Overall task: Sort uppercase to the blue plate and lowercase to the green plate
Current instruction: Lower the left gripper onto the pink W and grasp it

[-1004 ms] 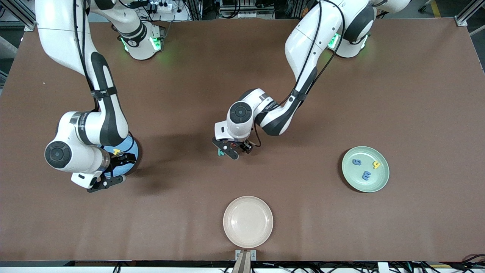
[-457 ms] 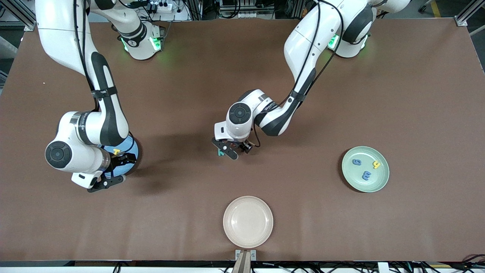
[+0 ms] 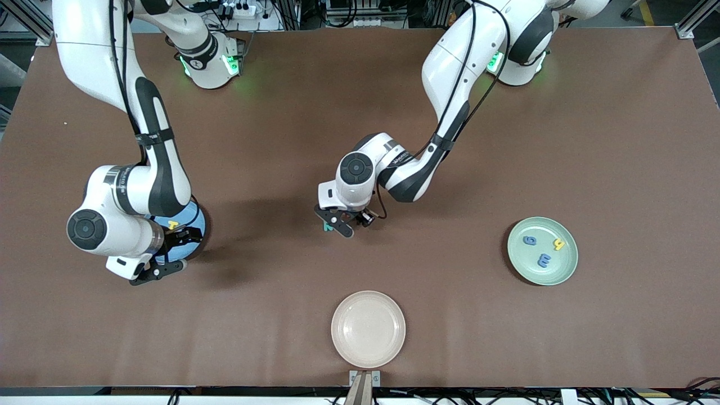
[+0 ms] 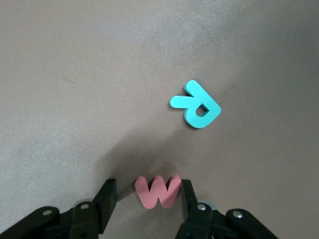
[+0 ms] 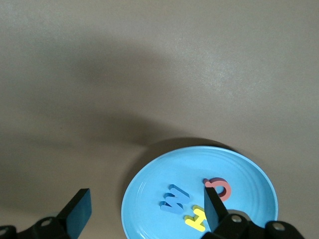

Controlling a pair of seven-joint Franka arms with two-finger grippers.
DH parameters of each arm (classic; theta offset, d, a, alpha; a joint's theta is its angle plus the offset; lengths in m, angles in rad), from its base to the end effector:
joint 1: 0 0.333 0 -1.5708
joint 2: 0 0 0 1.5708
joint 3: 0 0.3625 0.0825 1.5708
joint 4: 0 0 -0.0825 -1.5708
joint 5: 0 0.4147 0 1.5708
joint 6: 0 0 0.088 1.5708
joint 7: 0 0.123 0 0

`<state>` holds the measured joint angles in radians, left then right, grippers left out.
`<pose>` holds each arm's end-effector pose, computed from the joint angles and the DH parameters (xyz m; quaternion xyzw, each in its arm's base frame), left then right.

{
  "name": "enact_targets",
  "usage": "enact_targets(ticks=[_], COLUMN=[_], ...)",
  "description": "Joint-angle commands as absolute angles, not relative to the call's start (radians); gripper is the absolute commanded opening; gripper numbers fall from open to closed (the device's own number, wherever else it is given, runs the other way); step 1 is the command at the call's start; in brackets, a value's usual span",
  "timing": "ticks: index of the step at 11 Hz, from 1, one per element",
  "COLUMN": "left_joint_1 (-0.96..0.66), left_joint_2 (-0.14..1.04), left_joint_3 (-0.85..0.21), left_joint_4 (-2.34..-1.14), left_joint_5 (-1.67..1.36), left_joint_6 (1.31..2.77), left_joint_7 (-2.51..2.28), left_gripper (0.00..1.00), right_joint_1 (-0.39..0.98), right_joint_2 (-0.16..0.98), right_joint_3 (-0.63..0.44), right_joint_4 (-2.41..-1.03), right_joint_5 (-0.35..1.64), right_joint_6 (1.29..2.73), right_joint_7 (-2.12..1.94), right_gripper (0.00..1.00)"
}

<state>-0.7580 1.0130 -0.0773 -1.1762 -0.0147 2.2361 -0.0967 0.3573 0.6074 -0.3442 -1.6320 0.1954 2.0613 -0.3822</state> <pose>0.5711 -0.6036 0.1645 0.9398 -0.3387 0.0049 0.0452 0.7167 0.0527 0.2743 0.9836 0.1660 -0.0705 0.0031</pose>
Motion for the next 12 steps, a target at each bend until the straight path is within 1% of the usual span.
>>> enact_targets(ticks=[1, 2, 4, 5, 7, 8, 9, 10, 11, 12], left_joint_1=[-0.767, -0.767, -0.767, -0.765, -0.761, -0.756, -0.755, -0.755, -0.743, -0.703], left_joint_2=[1.032, 1.032, 1.029, 1.022, 0.988, 0.965, 0.933, 0.898, 0.865, 0.824], left_joint_3=[-0.066, -0.066, -0.064, -0.060, -0.060, -0.061, -0.060, -0.055, -0.028, -0.020], left_joint_4=[-1.146, -1.146, -1.147, -1.150, -1.150, -1.150, -1.154, -1.155, -1.157, -1.158], left_joint_5=[-0.038, -0.038, -0.038, -0.038, -0.038, -0.040, -0.040, -0.037, -0.038, -0.038], left_joint_6=[2.221, 2.221, 2.220, 2.212, 2.133, 2.091, 2.051, 2.033, 1.992, 1.941], left_joint_7=[-0.069, -0.069, -0.069, -0.071, -0.071, -0.071, -0.089, -0.112, -0.109, -0.107], left_gripper=[0.44, 0.34, 0.20, 0.12, 0.06, 0.05, 0.00, 0.00, 0.00, 0.00], right_joint_1=[0.354, 0.356, 0.357, 0.357, 0.374, 0.379, 0.397, 0.414, 0.431, 0.455], right_joint_2=[0.597, 0.597, 0.597, 0.597, 0.595, 0.595, 0.595, 0.597, 0.595, 0.595], right_joint_3=[-0.341, -0.339, -0.341, -0.339, -0.339, -0.339, -0.339, -0.339, -0.339, -0.339], right_joint_4=[-1.638, -1.638, -1.638, -1.638, -1.638, -1.638, -1.638, -1.637, -1.637, -1.637], right_joint_5=[0.199, 0.199, 0.201, 0.201, 0.202, 0.206, 0.207, 0.206, 0.207, 0.210], right_joint_6=[2.066, 2.065, 2.065, 2.065, 2.065, 2.065, 2.066, 2.066, 2.066, 2.066], right_joint_7=[-0.394, -0.394, -0.391, -0.388, -0.380, -0.362, -0.327, -0.289, -0.250, -0.212], right_gripper=[1.00, 1.00, 1.00, 1.00, 1.00, 1.00, 1.00, 1.00, 1.00, 1.00])
